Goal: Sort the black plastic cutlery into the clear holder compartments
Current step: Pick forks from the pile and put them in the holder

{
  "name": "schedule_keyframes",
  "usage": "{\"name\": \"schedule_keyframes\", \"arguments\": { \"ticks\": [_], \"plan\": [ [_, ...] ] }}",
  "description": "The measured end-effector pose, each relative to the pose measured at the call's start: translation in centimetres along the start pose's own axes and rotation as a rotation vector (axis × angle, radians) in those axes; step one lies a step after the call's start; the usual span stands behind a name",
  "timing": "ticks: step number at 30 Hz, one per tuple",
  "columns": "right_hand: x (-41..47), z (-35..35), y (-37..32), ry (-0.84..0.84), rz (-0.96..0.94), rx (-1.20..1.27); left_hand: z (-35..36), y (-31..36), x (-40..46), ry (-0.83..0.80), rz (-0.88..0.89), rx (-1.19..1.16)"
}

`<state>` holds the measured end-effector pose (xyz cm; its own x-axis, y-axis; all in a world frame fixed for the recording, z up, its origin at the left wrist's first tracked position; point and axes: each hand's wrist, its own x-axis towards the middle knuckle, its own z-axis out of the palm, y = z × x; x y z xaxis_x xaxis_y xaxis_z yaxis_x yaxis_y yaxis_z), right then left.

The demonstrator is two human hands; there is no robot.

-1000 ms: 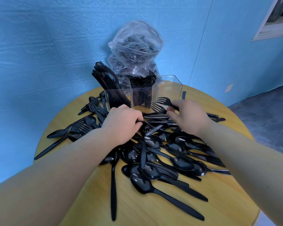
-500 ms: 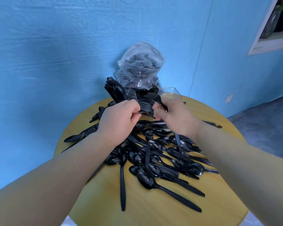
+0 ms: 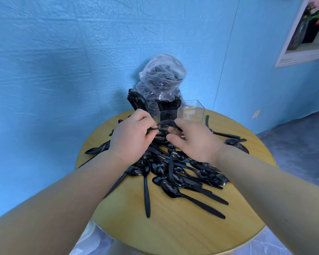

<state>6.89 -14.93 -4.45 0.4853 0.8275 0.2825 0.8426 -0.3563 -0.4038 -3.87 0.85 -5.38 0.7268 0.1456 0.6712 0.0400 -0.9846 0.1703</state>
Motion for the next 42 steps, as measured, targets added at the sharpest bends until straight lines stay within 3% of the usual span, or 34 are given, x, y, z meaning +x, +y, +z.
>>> {"name": "schedule_keyframes", "arguments": {
  "ticks": [4,12,17,23,25,28,30,32,34,38,42],
  "plan": [
    [0.0,0.0,-0.3,0.009,-0.002,-0.249,-0.7,0.5,-0.2,-0.044,-0.064,-0.049],
    [-0.1,0.0,-0.2,-0.006,-0.026,-0.344,-0.6,0.8,0.0,-0.040,-0.196,-0.190],
    [-0.4,-0.1,-0.7,-0.099,-0.027,-0.257,-1.1,1.3,0.5,-0.041,-0.259,-0.212],
    [-0.4,-0.6,-0.7,-0.147,-0.007,-0.113,-1.5,1.4,0.6,-0.082,-0.107,-0.209],
    [-0.3,-0.5,-0.5,-0.050,-0.062,-0.097,-1.4,1.5,0.8,-0.076,-0.077,-0.173],
    [0.3,-0.4,-0.7,0.228,-0.260,-0.149,-1.4,2.0,1.2,-0.084,-0.068,-0.144],
    [0.8,-0.8,-0.9,0.276,-0.277,-0.137,-1.5,2.2,1.4,-0.057,-0.090,-0.174],
    [1.1,-1.1,-1.1,0.281,-0.168,-0.009,-1.5,2.3,1.5,-0.028,-0.141,-0.218],
    [1.3,-1.5,-1.5,0.285,0.034,0.294,-1.4,2.3,1.5,-0.049,-0.194,-0.260],
    [1.3,-2.0,-2.3,0.298,0.293,1.027,-0.8,2.4,1.3,-0.356,-0.213,-0.187],
    [1.1,-2.0,-2.1,0.315,0.342,1.170,-0.8,2.4,1.3,-0.457,-0.201,-0.183]
  ]
}}
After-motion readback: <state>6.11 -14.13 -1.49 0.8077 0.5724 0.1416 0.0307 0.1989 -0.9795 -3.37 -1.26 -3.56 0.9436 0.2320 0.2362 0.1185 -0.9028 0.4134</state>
